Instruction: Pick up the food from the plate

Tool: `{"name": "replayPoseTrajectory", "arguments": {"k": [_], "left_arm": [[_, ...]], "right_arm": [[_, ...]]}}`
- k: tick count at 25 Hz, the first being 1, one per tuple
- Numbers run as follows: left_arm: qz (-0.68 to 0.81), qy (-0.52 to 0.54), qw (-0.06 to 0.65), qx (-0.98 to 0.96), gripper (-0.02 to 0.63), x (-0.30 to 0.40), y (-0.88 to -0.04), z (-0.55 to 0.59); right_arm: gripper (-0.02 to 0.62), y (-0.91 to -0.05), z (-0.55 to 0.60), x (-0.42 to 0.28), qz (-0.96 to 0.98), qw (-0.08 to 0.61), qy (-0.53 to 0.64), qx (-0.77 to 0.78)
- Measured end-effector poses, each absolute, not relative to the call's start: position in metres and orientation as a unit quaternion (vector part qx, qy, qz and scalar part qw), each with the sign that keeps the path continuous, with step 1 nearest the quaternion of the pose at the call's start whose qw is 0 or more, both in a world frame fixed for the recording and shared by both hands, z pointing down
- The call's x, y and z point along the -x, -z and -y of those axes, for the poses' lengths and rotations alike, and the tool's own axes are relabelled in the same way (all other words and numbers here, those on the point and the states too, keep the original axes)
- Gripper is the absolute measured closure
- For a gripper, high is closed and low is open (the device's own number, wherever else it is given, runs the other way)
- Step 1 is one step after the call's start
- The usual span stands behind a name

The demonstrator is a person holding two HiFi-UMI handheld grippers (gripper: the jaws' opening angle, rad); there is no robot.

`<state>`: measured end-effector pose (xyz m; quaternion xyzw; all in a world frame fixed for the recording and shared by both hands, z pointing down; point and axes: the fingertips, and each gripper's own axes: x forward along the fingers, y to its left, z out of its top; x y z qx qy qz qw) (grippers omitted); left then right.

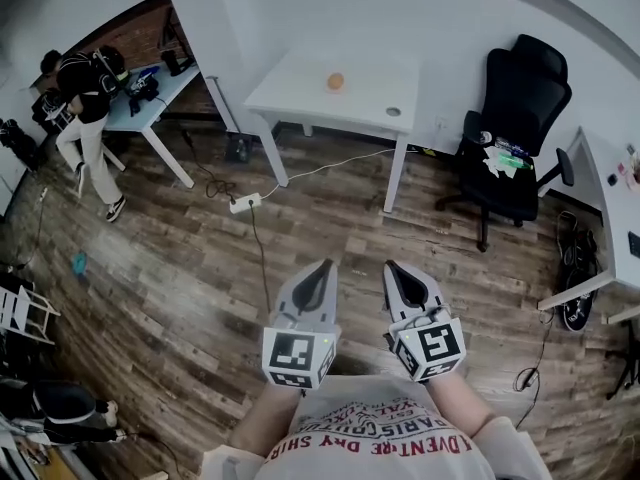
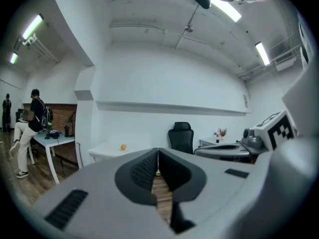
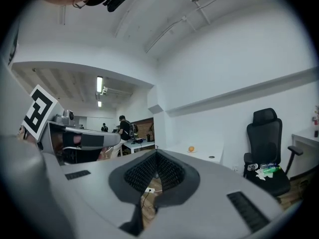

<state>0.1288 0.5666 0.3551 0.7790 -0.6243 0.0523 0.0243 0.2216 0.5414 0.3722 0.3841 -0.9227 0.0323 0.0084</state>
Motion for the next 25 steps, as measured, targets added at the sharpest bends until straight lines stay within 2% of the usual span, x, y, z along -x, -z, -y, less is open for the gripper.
{"name": "replayPoseTrajectory", "arguments": {"k": [12,25], "left_arm": [[0.626,-0.064,0.053,-0.776,0.598,-0.081,-0.378,-0.503],[0.580,-0.051,0.045,-0.811,0.598,0.042,-0.362,-0.283]], "right_arm": [[0.586,-0.392,-0.475,-0.188,0.921,0.006,-0.062,-0.384],[0.586,-0.391,-0.275,-0.076,0.892,0.056,-0.042,-0.446]]}}
